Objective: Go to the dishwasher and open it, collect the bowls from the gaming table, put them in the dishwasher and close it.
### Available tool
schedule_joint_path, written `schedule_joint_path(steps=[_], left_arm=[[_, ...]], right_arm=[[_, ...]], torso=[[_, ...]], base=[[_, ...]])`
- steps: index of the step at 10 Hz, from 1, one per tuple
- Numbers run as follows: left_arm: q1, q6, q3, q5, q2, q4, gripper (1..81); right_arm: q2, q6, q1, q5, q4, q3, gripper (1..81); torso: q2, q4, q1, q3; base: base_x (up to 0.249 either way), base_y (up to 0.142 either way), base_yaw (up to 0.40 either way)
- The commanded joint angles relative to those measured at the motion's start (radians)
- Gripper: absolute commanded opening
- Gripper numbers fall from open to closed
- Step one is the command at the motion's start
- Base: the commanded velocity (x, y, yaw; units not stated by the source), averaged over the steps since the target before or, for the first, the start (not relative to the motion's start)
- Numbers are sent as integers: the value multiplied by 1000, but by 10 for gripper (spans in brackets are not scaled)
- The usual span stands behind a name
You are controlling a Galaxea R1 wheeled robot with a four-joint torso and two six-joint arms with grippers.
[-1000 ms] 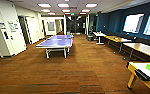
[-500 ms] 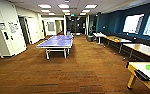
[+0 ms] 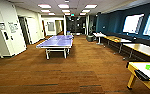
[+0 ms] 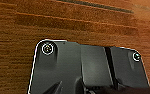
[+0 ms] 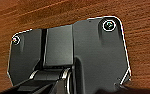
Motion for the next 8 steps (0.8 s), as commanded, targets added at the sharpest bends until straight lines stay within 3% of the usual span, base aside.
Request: schedule_joint_path(steps=[1,8], left_arm=[[-57,1,0,42,-2,-2,811],[-57,1,0,42,-2,-2,811]], right_arm=[[3,-1,56,-47,1,0,811],[3,-1,57,-47,-1,-2,811]], torso=[[0,0,0,0],[0,0,0,0]], base=[[0,0,-180],[0,0,-284]])
